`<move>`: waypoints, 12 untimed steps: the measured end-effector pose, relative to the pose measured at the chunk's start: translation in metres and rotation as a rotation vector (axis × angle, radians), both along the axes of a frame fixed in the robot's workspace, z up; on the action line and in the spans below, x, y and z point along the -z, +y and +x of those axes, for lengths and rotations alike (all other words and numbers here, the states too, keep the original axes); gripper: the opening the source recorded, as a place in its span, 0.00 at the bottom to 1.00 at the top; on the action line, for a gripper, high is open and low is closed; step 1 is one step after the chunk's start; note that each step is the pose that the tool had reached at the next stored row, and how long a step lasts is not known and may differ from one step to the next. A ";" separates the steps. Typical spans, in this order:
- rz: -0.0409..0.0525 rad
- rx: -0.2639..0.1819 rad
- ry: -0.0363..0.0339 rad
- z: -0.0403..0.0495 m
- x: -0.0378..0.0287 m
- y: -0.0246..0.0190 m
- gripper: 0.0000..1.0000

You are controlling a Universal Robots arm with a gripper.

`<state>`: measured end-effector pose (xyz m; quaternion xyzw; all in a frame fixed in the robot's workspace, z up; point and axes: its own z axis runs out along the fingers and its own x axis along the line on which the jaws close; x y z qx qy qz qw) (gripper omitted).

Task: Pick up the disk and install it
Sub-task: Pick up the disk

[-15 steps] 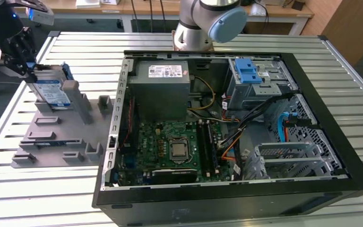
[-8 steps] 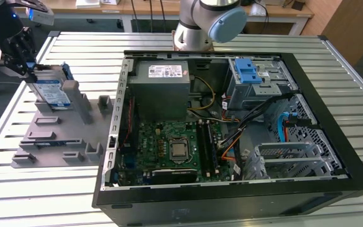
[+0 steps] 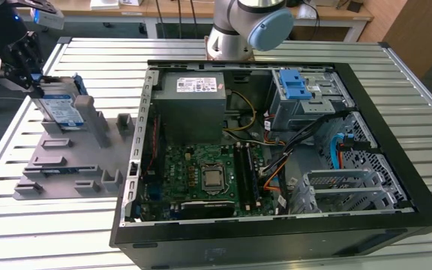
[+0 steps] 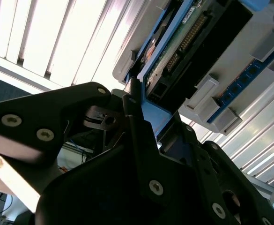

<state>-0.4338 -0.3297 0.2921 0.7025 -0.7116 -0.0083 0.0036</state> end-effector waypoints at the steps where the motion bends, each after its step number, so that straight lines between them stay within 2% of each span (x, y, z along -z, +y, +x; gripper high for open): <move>1: 0.0001 0.000 -0.0003 0.0000 -0.0002 0.0000 0.36; 12: -0.0012 0.000 0.0004 0.0000 -0.0036 0.0000 0.36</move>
